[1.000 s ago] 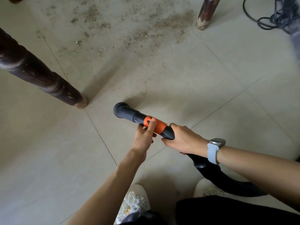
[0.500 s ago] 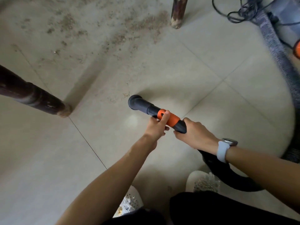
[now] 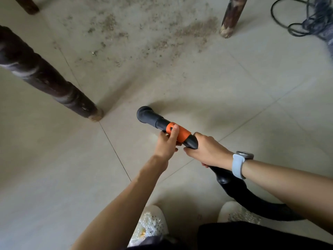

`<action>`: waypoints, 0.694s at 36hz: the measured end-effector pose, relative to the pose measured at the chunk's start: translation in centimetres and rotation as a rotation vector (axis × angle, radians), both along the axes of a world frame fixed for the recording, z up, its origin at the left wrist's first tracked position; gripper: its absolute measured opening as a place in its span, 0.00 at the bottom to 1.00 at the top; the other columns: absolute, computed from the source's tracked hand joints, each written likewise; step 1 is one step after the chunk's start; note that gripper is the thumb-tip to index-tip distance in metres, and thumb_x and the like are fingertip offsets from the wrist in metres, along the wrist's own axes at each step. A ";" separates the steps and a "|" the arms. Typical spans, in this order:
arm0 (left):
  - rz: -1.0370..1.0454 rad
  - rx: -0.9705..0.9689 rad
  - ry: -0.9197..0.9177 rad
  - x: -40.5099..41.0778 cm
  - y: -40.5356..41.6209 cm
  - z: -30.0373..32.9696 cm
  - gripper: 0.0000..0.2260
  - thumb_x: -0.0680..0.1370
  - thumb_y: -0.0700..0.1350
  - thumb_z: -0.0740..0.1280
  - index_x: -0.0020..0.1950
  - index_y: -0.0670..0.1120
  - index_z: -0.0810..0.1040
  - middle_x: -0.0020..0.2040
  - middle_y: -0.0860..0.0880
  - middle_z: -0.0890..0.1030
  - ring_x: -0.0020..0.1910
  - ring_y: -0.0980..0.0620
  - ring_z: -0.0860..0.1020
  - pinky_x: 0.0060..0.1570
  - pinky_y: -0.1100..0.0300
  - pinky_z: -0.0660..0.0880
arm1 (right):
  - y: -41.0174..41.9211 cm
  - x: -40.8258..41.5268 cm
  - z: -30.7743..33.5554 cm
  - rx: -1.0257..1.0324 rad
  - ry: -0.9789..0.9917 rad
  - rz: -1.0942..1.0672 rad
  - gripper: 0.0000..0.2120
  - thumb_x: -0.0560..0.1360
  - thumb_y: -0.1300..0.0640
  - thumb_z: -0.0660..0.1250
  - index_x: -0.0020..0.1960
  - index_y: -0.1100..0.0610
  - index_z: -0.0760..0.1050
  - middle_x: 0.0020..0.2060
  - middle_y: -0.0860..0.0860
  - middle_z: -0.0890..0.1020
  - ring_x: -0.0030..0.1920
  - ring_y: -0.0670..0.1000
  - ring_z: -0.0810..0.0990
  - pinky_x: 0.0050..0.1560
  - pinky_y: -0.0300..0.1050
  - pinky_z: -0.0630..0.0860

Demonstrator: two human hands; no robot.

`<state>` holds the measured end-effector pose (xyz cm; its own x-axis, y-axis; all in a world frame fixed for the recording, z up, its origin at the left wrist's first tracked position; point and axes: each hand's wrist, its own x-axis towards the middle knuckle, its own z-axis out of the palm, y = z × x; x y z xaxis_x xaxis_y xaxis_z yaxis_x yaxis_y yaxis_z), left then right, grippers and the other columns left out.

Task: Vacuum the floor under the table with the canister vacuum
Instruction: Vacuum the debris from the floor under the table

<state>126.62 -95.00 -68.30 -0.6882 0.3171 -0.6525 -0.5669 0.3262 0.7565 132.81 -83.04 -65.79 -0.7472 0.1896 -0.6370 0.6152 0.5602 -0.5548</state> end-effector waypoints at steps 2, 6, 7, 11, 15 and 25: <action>0.030 -0.007 0.015 0.0 -0.4 -0.3 0.19 0.81 0.56 0.58 0.61 0.43 0.70 0.57 0.43 0.79 0.46 0.51 0.78 0.41 0.59 0.72 | -0.3 -0.1 -0.2 0.016 0.012 0.027 0.13 0.73 0.48 0.65 0.48 0.57 0.68 0.35 0.54 0.79 0.31 0.59 0.81 0.29 0.50 0.78; 0.076 -0.013 0.021 -0.3 -0.8 -0.9 0.18 0.81 0.56 0.58 0.61 0.43 0.70 0.59 0.43 0.78 0.52 0.49 0.78 0.41 0.60 0.72 | -0.4 0.3 -0.6 0.056 0.056 0.077 0.18 0.75 0.43 0.64 0.48 0.58 0.66 0.38 0.56 0.79 0.35 0.58 0.80 0.36 0.50 0.76; 0.090 -0.011 0.012 -0.4 -0.9 -1.0 0.20 0.81 0.56 0.58 0.63 0.42 0.69 0.60 0.43 0.77 0.54 0.48 0.78 0.42 0.60 0.73 | -0.4 0.5 -0.7 0.048 0.069 0.076 0.18 0.75 0.43 0.64 0.48 0.58 0.66 0.37 0.56 0.79 0.35 0.58 0.80 0.36 0.50 0.76; 0.127 -0.005 0.001 -0.9 -1.1 -1.2 0.21 0.81 0.56 0.58 0.65 0.41 0.68 0.61 0.44 0.76 0.56 0.49 0.77 0.41 0.61 0.73 | 0.0 1.3 -0.8 -0.006 0.072 0.054 0.19 0.76 0.42 0.62 0.47 0.58 0.65 0.35 0.56 0.78 0.33 0.59 0.80 0.35 0.52 0.76; 0.160 -0.005 0.025 -1.6 -1.5 -1.3 0.20 0.81 0.55 0.58 0.64 0.41 0.68 0.61 0.43 0.75 0.55 0.50 0.75 0.41 0.61 0.72 | 0.3 2.0 -1.3 -0.036 0.059 0.061 0.17 0.76 0.40 0.61 0.47 0.54 0.65 0.31 0.52 0.76 0.32 0.57 0.81 0.34 0.49 0.75; 0.272 -0.018 0.058 -1.9 -3.7 -1.8 0.17 0.81 0.52 0.58 0.64 0.42 0.68 0.58 0.46 0.74 0.50 0.55 0.75 0.41 0.62 0.74 | -1.9 1.9 -2.1 0.075 0.098 0.162 0.19 0.76 0.39 0.59 0.51 0.55 0.64 0.29 0.51 0.75 0.28 0.55 0.77 0.32 0.48 0.73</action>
